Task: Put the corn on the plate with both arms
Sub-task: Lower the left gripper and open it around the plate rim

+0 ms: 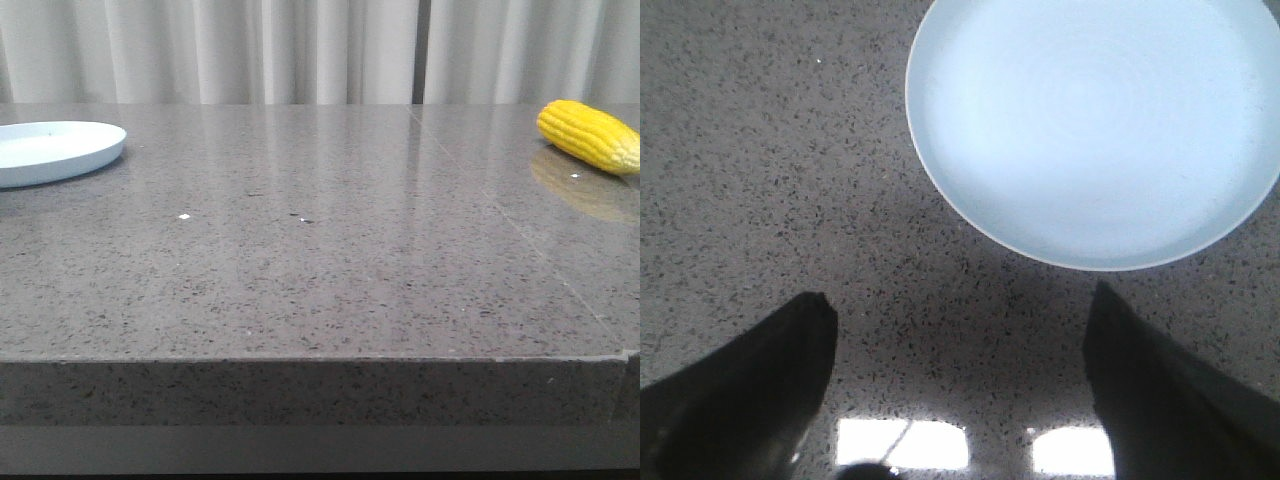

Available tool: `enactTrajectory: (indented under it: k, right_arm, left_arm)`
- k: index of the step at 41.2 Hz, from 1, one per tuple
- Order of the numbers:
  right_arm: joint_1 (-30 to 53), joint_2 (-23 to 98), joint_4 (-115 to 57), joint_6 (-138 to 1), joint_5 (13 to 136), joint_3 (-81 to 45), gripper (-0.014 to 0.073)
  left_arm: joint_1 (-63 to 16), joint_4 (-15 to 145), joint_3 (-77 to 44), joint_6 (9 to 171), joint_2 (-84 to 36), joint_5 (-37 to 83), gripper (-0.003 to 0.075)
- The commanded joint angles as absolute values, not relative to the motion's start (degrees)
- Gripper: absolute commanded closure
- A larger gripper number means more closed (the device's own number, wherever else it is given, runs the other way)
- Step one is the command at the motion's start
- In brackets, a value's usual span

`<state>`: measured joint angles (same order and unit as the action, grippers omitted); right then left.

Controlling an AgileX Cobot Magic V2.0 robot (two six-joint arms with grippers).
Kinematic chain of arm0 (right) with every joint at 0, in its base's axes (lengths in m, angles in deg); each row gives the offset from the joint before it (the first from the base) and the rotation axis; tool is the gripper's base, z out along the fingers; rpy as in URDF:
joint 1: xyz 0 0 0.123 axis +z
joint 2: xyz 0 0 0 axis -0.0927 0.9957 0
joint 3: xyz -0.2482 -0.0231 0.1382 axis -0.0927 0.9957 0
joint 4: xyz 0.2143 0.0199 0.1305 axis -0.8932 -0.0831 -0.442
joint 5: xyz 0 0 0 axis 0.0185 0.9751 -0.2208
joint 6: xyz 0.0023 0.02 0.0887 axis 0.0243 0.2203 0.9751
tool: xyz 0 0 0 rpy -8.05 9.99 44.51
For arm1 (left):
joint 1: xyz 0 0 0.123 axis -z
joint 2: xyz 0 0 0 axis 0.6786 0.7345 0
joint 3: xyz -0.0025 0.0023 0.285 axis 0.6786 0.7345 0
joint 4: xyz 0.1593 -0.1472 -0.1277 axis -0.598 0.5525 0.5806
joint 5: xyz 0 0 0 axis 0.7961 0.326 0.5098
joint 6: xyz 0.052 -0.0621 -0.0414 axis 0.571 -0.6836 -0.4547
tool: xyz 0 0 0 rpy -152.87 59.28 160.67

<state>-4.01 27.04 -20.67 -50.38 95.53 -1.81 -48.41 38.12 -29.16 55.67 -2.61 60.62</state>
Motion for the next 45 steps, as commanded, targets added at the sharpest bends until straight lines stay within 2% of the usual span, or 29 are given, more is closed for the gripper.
enactTrajectory:
  k: [1,9,25,41,45]
  right_arm:
    - [-4.34,26.89,-20.26,-50.65,91.96,-3.32,-0.0042]
    - [-4.34,26.89,-20.26,-50.65,91.96,-3.32,-0.0042]
    - [-4.34,26.89,-20.26,-50.65,91.96,-3.32,-0.0042]
    - [-4.34,26.89,-20.26,-50.65,91.96,-3.32,-0.0042]
    - [-4.34,26.89,-20.26,-50.65,91.96,-3.32,-0.0042]
  left_arm:
    - [-52.58,48.70,-32.95,62.36,-0.46,59.19,0.0228]
    - [-58.38,63.20,-35.45,70.06,6.78,59.06,0.0228]
    - [-58.13,64.02,-43.41,70.20,18.20,57.53,0.0228]
    - [-58.13,64.27,-48.60,71.00,24.13,58.07,0.0229]
    - [-58.13,64.27,-48.60,71.16,24.60,58.86,0.0273]
